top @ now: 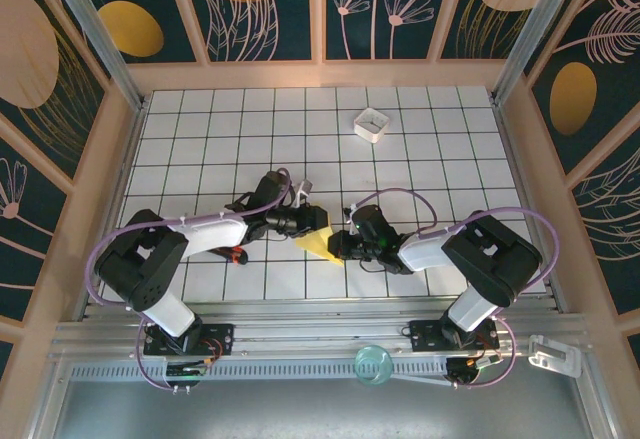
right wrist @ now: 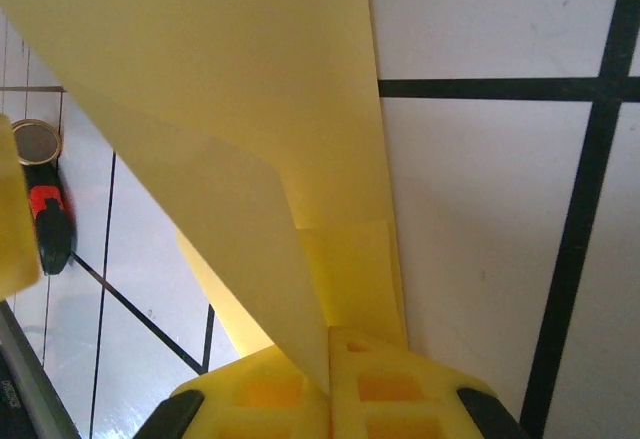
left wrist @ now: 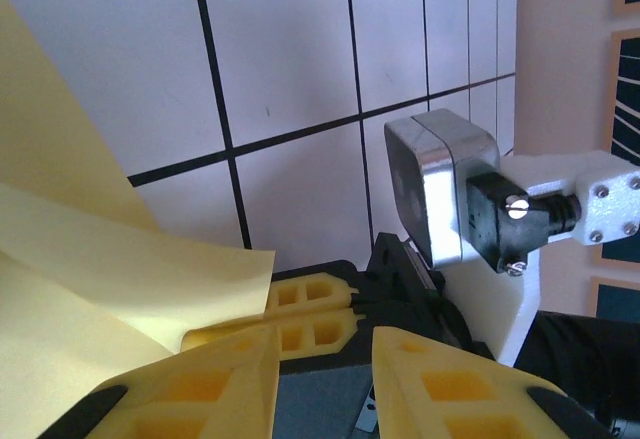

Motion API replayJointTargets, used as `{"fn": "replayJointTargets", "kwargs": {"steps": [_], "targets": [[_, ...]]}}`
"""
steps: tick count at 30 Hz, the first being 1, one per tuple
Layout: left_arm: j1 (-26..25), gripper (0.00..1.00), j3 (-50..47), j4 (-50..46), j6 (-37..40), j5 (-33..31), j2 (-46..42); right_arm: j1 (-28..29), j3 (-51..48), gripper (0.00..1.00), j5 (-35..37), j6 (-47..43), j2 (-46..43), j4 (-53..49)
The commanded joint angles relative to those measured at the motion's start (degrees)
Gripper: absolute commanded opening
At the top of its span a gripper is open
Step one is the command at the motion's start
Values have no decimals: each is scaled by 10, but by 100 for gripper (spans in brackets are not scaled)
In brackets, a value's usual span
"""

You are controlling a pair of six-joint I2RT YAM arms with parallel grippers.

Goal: Fold a paper plane with a square sheet of paper (pick it up from the middle)
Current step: Fourth fold the wing at the center of the table.

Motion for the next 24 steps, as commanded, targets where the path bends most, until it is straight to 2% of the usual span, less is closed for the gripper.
{"fn": "replayJointTargets", "kwargs": {"steps": [1,7,18,24], "targets": [[-1,31,16,-25,16,-14,-1,-4,-7,7,-7,2,0,-4],[-1,31,6,-32,21,-45,-27,-4,-8,7,-3,3,-10,-10],[-4,31,31,28,-2,10,29,-5,-7,8,-2,4,-7,-11],[-5,30,49,47,-14,7,65,-5,-11,8,-2,8,-5,-5]]}}
